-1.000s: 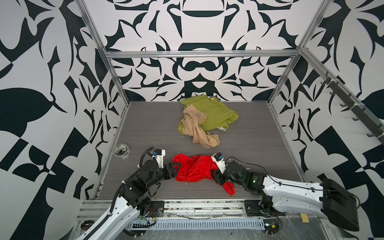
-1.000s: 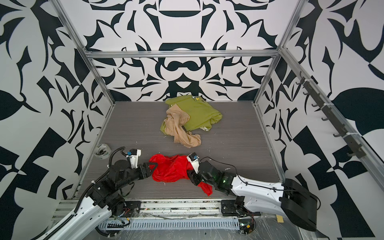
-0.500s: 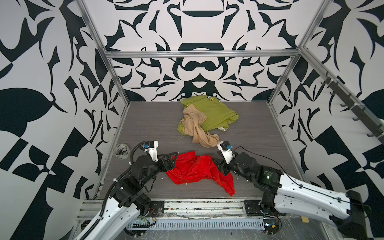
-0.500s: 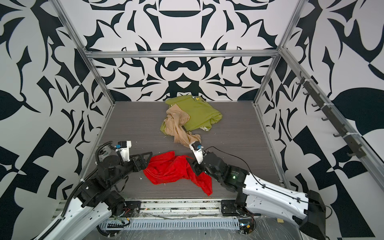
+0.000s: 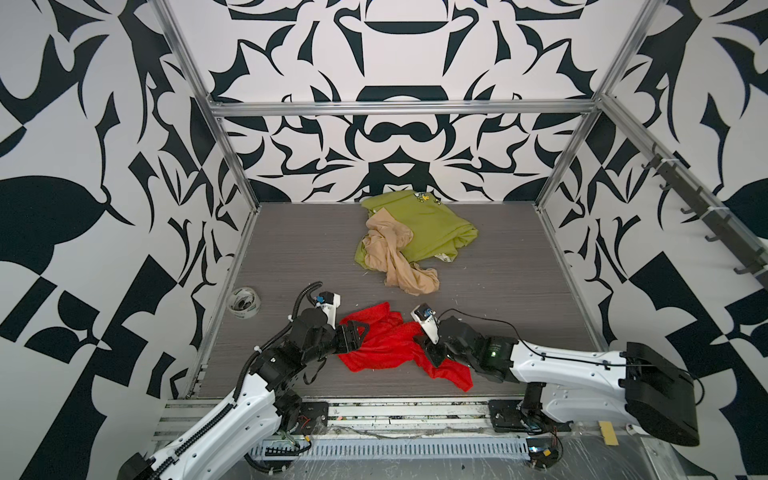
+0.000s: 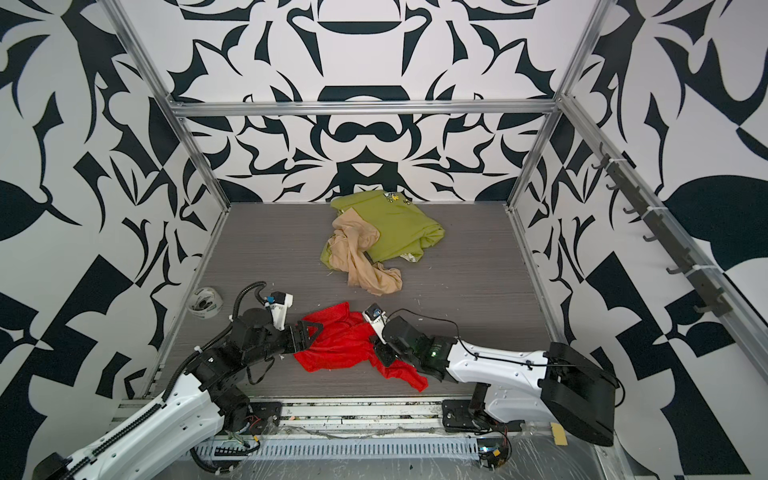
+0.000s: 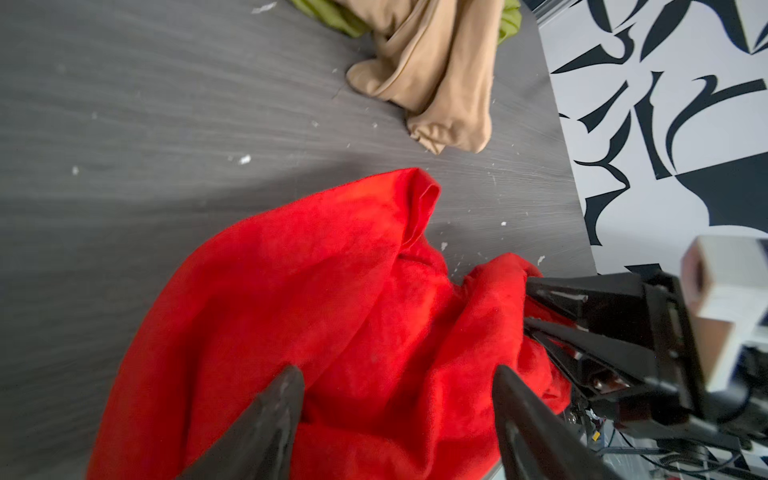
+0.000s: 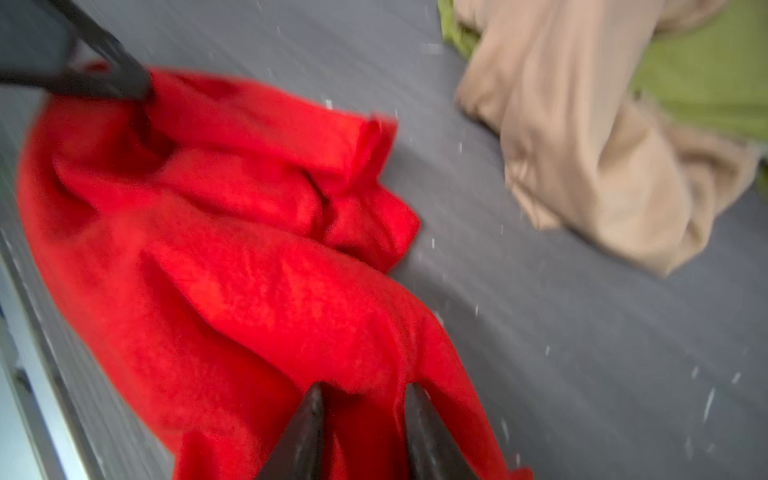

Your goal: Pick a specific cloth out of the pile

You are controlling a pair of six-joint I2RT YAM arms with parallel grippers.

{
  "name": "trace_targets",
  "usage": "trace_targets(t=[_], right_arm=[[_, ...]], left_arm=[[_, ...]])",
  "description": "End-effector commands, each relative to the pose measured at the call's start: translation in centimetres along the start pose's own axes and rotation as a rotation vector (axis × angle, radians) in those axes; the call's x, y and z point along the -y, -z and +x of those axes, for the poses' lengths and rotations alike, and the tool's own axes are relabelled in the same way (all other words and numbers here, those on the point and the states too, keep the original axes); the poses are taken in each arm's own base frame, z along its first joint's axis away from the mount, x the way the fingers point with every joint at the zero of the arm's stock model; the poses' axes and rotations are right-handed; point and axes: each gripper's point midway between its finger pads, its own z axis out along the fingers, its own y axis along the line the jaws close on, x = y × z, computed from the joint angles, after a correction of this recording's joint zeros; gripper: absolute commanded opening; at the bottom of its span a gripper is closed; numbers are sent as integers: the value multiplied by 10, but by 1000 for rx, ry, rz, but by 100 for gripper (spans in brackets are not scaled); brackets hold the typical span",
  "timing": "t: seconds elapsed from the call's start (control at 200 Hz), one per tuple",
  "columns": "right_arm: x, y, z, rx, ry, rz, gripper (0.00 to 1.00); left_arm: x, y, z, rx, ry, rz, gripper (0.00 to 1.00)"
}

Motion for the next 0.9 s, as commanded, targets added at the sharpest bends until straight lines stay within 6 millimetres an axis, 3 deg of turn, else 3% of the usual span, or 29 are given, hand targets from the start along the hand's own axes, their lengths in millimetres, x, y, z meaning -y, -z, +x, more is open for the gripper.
trace_targets(t=[0.0, 0.09, 0.185, 0.32, 0.435, 0.495, 0.6, 0.665, 0.755, 0.895], right_arm=[[11, 1, 12, 29, -90, 46, 35], [17, -3, 31, 8, -115, 65, 35], [15, -3, 30, 13, -117, 63, 36], [12, 21, -12, 89, -89, 61, 43], [19, 55, -52, 198, -68, 102, 56], [34, 72, -65, 240, -73, 183, 63], [61, 94, -81, 358, -42, 335, 63], [67, 107, -96, 444, 55, 397, 67], [79, 120, -112, 501, 163, 497, 74], [134, 110, -90, 384, 177, 680, 88]], left_arm=[[5, -1, -3, 26, 33, 37, 75], [2, -3, -2, 26, 32, 31, 76], [3, -3, -4, 30, 20, 27, 77], [7, 5, -15, 66, -26, 8, 81], [3, 24, -44, 180, -71, -96, 93], [-5, 37, -66, 279, -77, -193, 100], [-14, 59, -107, 425, -173, -372, 100], [-15, 61, -128, 479, -318, -465, 99], [-36, 63, -155, 542, -449, -627, 100], [-83, 43, -180, 472, -453, -626, 99]])
